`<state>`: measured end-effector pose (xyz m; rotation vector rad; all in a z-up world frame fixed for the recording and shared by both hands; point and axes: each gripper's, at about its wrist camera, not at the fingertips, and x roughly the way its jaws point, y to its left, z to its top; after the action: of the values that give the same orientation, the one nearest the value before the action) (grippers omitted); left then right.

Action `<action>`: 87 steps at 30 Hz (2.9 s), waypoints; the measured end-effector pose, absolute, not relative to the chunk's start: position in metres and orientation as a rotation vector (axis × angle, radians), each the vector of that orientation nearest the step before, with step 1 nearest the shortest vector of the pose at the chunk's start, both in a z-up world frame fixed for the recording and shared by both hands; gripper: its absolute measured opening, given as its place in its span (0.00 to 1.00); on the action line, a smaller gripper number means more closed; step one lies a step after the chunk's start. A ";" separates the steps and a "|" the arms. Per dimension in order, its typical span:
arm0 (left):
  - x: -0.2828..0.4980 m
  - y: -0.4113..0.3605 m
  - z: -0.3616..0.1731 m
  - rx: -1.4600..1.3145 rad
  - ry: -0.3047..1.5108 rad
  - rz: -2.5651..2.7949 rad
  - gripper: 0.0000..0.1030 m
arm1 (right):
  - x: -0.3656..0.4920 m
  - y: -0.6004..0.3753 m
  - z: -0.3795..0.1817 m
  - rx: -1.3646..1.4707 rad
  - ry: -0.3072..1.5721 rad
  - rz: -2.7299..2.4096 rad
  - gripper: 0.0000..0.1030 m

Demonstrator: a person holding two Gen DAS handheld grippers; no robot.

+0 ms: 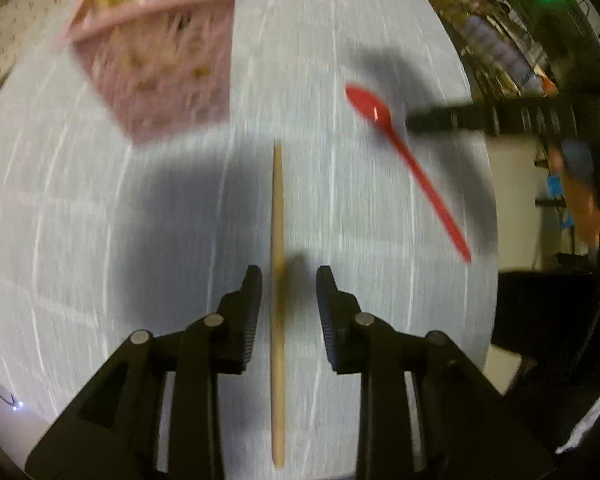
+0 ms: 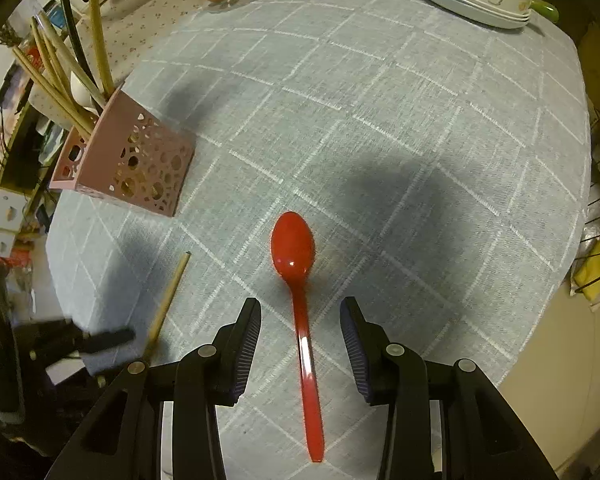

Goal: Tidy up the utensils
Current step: 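Grasp the red spoon with the right gripper while the left grasps a wooden chopstick, then lift the wooden chopstick with left and the red spoon with right toward the basket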

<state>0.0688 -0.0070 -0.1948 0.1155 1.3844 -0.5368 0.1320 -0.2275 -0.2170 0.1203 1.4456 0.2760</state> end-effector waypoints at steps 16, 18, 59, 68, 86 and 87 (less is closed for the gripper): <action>0.084 -0.011 -0.196 0.149 1.337 -0.446 0.06 | 0.149 -0.219 -0.227 0.077 1.460 0.255 0.41; 0.078 0.003 -0.186 0.135 1.316 -0.461 0.06 | 0.151 -0.212 -0.228 0.064 1.462 0.263 0.41; 0.034 0.024 0.019 -0.052 0.490 -0.383 0.06 | 0.106 -0.177 -0.052 0.079 0.870 0.351 0.26; 0.065 0.031 0.016 -0.114 0.347 -0.258 0.06 | 0.110 -0.175 -0.053 0.103 0.822 0.337 0.26; 0.123 0.014 -0.053 -0.086 0.607 -0.193 0.09 | 0.110 -0.169 -0.039 0.141 0.661 0.301 0.26; 0.122 0.015 -0.053 -0.095 0.613 -0.192 0.13 | 0.110 -0.167 -0.038 0.142 0.651 0.298 0.26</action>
<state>0.1219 0.0148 -0.0532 -0.0951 0.6134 -0.1918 0.1096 -0.1667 -0.0379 0.1420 0.6512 0.2983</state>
